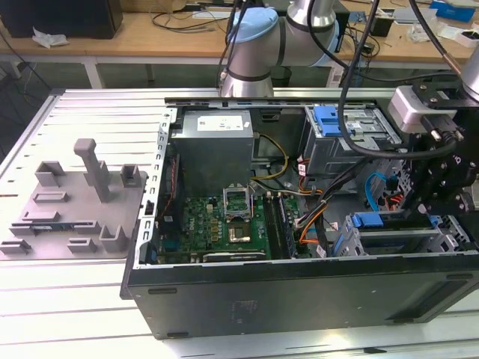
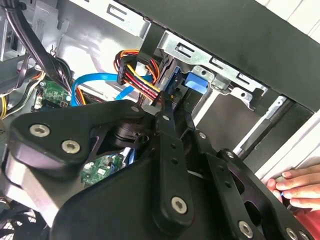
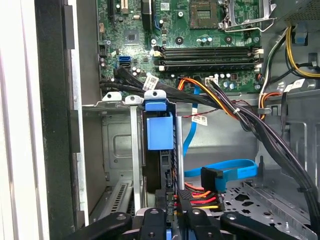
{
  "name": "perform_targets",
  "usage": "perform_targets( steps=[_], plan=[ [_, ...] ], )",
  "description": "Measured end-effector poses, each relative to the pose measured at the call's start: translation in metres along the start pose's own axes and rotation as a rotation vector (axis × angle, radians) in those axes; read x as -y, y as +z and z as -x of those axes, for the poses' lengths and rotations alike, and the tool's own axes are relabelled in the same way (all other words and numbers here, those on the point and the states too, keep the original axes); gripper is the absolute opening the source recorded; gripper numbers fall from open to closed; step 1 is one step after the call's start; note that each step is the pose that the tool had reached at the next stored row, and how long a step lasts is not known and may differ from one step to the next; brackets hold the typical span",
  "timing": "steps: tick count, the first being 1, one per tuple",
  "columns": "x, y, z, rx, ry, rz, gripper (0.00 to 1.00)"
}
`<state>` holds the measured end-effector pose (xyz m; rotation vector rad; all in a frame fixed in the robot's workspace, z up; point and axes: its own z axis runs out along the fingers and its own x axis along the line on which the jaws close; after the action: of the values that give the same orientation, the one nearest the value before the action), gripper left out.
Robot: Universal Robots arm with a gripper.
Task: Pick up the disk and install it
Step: 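Insert the first disk wire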
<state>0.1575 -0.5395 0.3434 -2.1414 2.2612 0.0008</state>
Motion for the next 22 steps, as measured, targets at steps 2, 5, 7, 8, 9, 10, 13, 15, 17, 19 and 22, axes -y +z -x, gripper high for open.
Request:
perform_targets(
  steps=[2, 5, 7, 8, 9, 10, 13, 15, 17, 19, 22],
  plan=[
    [0.0002, -0.0074, 0.0003, 0.0001, 0.0, -0.0003, 0.24],
    [0.0002, -0.0133, 0.0008, 0.0, 0.0, -0.001, 0.24],
    [0.0002, -0.0151, 0.0009, 0.0, 0.0, -0.0015, 0.24],
    [0.0001, -0.0164, 0.0011, 0.0001, 0.0, -0.0023, 0.24],
    [0.0001, -0.0173, 0.0013, 0.0, 0.0, -0.0028, 0.24],
    [0.0002, -0.0183, 0.0016, 0.0001, 0.0, -0.0033, 0.24],
    [0.0, -0.0226, 0.0043, 0.0002, 0.0, -0.0052, 0.24],
    [-0.0001, -0.0245, 0.0061, -0.0001, 0.0, -0.0057, 0.24],
    [-0.0003, -0.0272, 0.01, -0.0004, 0.0, -0.0062, 0.24],
    [-0.0004, -0.0289, 0.0138, -0.001, 0.0, -0.0065, 0.24],
    [-0.0006, -0.0326, 0.0189, -0.0022, 0.0, -0.0068, 0.24]
  ],
)
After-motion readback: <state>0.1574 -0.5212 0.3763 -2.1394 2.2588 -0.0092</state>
